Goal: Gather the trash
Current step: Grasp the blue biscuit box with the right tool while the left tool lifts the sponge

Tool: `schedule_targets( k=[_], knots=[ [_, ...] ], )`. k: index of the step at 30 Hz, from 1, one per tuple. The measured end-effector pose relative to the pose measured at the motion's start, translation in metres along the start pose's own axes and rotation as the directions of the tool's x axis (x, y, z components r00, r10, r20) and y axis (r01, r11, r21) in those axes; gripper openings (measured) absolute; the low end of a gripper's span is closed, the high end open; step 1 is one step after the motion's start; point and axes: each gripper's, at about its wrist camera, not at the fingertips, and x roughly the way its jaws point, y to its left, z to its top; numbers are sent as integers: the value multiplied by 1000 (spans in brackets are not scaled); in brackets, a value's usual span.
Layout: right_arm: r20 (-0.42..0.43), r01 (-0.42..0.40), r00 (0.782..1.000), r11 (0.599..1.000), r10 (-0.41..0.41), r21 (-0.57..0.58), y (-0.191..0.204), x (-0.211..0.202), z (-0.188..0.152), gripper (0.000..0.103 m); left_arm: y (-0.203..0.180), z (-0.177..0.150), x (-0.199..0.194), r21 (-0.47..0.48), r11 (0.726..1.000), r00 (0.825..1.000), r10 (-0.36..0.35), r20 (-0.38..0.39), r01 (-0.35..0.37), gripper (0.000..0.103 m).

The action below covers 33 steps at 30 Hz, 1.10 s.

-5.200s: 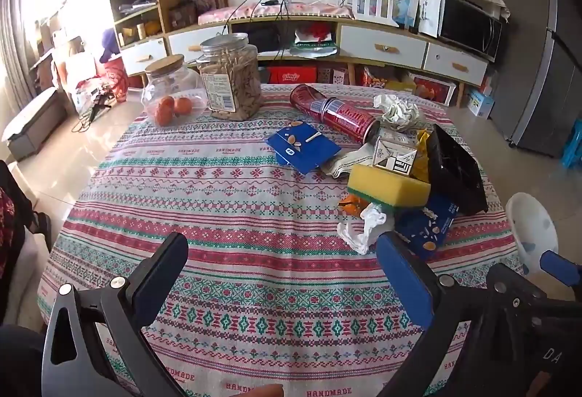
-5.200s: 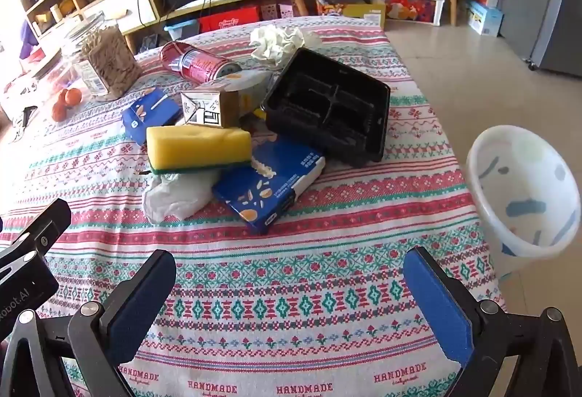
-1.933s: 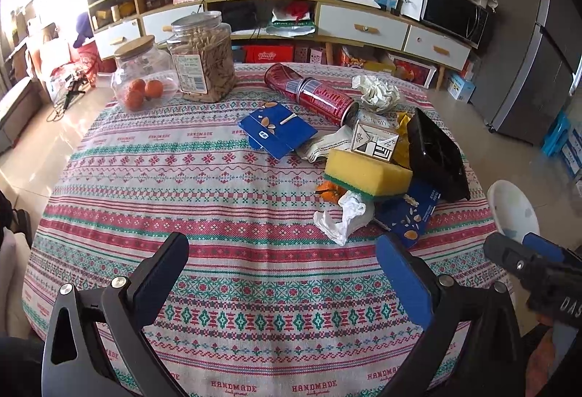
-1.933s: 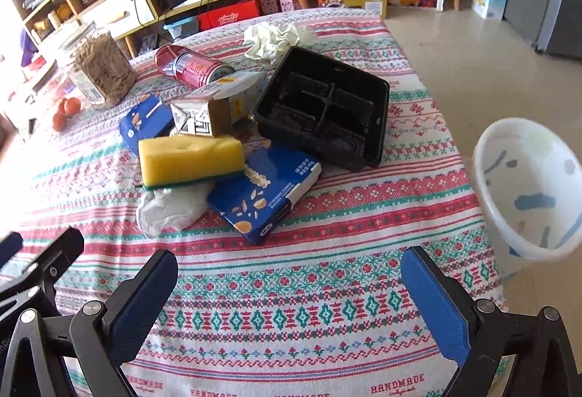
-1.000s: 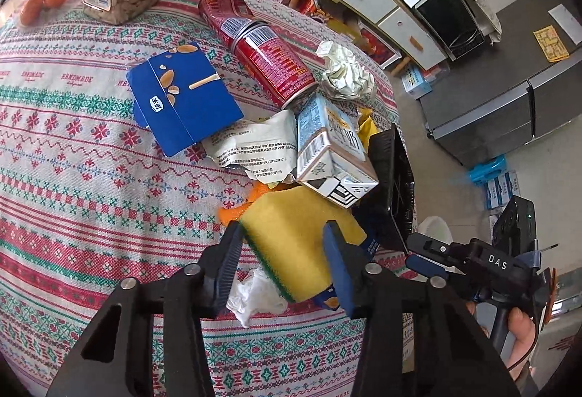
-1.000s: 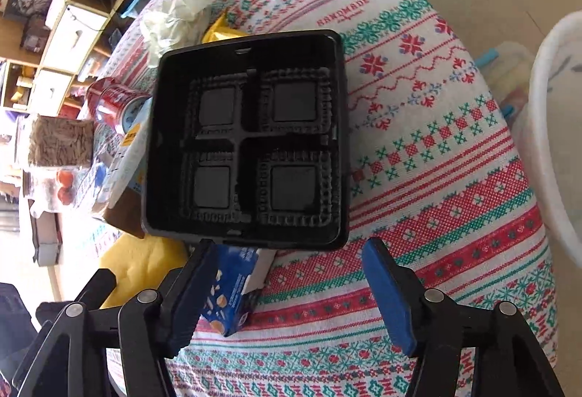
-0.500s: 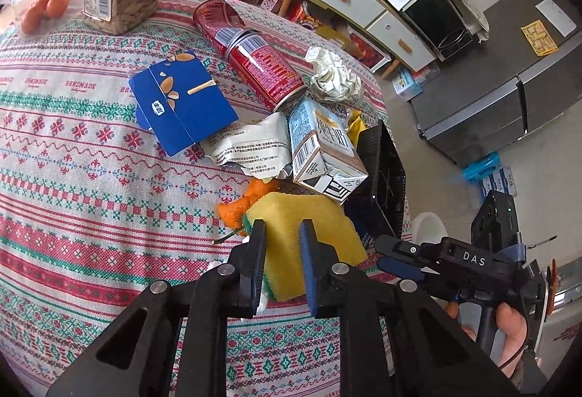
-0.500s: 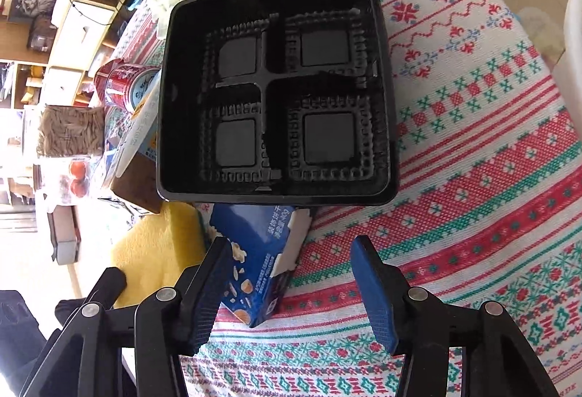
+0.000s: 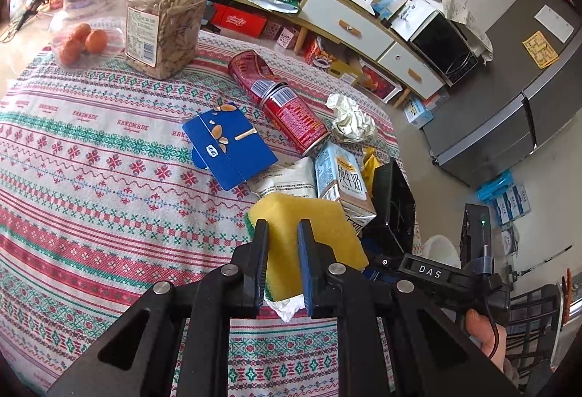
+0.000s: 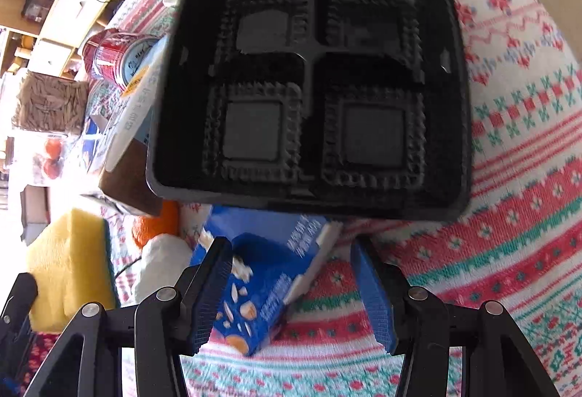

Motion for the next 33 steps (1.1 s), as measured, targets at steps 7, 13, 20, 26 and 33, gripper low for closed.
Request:
schedule_targets(
  k=[7,13,20,26,33],
  knots=[
    [57,-77,995,995,80,-57,15,-14,-9,22,10,1,-6,-16,1000,1000,9,18,-9,16],
    [76,-79,993,985,92,-151,28,-26,-19,3,9,-1,-12,-7,1000,999,9,32,-9,16],
    [101,58,994,967,-34,-249,46,-12,-25,75,16,2,-28,-30,999,997,36,71,-34,16],
    [26,123,992,927,-122,-355,69,30,-51,70,26,4,-32,-41,997,993,76,91,-72,16],
    [12,83,996,908,-86,-411,79,13,-69,66,28,4,-38,-42,997,993,62,100,-58,16]
  ],
)
